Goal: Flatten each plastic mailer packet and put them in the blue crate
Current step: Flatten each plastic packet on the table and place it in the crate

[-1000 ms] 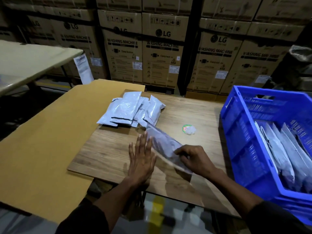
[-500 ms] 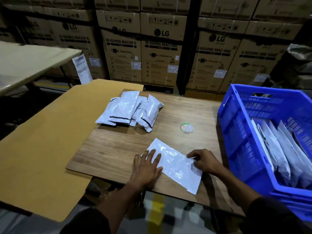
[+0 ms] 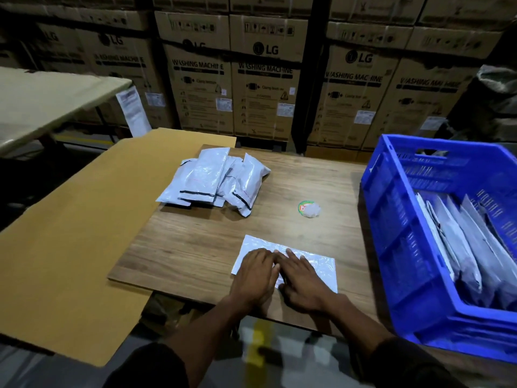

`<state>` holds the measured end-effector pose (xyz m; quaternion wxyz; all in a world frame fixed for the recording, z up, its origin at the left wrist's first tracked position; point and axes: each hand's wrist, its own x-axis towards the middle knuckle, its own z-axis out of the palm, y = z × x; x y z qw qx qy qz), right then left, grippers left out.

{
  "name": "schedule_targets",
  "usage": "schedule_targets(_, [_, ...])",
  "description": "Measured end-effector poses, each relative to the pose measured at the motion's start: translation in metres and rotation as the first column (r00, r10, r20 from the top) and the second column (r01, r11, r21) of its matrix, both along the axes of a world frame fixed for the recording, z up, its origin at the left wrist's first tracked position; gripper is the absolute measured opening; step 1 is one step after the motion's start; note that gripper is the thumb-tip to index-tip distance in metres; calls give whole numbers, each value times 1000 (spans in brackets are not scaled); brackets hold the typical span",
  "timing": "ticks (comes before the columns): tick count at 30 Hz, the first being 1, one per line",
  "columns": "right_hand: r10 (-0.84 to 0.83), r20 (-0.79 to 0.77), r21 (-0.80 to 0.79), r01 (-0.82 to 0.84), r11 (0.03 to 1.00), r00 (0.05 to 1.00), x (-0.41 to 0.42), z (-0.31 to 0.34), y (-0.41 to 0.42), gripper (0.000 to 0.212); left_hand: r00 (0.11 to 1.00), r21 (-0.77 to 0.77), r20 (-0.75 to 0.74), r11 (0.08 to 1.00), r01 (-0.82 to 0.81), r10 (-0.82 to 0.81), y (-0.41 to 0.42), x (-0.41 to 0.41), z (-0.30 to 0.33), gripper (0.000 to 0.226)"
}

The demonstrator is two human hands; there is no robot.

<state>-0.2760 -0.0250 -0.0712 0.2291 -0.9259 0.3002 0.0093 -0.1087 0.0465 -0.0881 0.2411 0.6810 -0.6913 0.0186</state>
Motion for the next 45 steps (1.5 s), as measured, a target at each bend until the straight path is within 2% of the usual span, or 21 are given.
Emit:
schedule_targets(4, [-122,55,39,120,992,991,-3,-3,1,69,999,88,-13,995,-43,44,1,-2,-15,62])
schedule_targets(7, [-228,73,3,229,973,971,16,-7,15,79,996,43,21,995,-85,84,-3,-2,-10,49])
schedule_targets(9, [-258,47,-22,259,966,965,25,-7,21,81,996,68,61,995,-72,68,-9,1,-5,44])
schedule_targets(13, [-242,-55,-190,228,955,969,24,-14,22,67,996,110,80,993,-45,36,-8,9,-16,48])
schedule_targets(16, [-247,-84,-243,221,945,965,25,-13,22,69,997,108,80,994,-31,22,-3,14,-29,53])
schedule_targets(21, [-318,-133,-231,282,931,939,17,-8,19,76,997,169,81,985,-22,8,-2,21,-25,52])
schedule_targets(28, [-396,-198,-278,336,900,897,-15,-8,16,76,993,288,105,954,-86,58,1,23,-26,62])
schedule_targets(31, [-431,-196,-252,380,890,881,-27,-5,15,76,992,321,110,942,-101,69,5,29,-27,67])
schedule_targets(36, [-340,-162,-233,299,925,926,-34,0,20,88,992,334,108,937,-100,67,9,42,-24,69])
schedule_targets(38, [-223,-58,-325,192,926,973,-33,1,26,74,994,360,101,929,-84,51,9,43,-22,70])
schedule_targets(41, [-111,77,-377,132,917,991,-30,-3,27,32,997,379,72,923,-58,34,8,41,-16,78])
schedule_targets(43, [-117,120,-382,155,911,986,-27,-2,28,22,999,416,40,908,-48,34,7,41,-13,91])
schedule_targets(45, [-104,143,-427,156,891,984,-23,2,28,17,997,413,71,910,-43,15,10,40,-5,96])
